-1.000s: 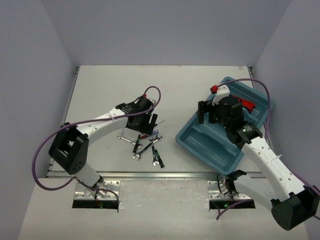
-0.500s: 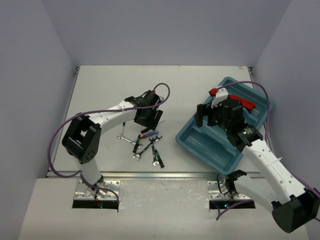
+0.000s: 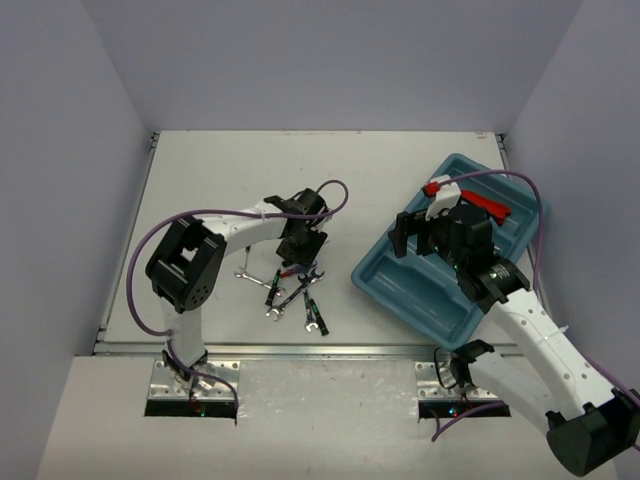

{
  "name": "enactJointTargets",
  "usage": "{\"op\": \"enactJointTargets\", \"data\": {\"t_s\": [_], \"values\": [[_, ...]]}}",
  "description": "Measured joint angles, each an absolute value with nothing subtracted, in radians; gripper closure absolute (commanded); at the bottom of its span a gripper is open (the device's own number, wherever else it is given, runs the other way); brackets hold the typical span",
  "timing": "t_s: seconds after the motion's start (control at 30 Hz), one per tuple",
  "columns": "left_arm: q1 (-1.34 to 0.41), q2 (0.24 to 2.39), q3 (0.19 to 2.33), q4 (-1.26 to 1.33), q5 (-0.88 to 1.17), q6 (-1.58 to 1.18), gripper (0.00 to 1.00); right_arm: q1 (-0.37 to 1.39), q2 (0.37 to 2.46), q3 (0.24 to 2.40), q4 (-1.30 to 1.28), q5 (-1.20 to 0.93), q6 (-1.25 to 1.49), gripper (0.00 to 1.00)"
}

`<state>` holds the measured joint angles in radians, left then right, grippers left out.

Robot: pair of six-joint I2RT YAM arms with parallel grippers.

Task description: Sort the tools into containers

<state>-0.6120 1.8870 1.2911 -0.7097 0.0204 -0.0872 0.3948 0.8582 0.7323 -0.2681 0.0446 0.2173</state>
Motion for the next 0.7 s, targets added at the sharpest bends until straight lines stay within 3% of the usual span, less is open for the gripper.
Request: {"op": "enactJointTargets", "data": {"t_s": [0.7], "values": [[-0.616, 1.954, 1.296, -0.674, -0.037, -0.133, 0.75, 0.401, 0.853, 0.727, -0.259, 0.026, 0.217, 0.02]]}}
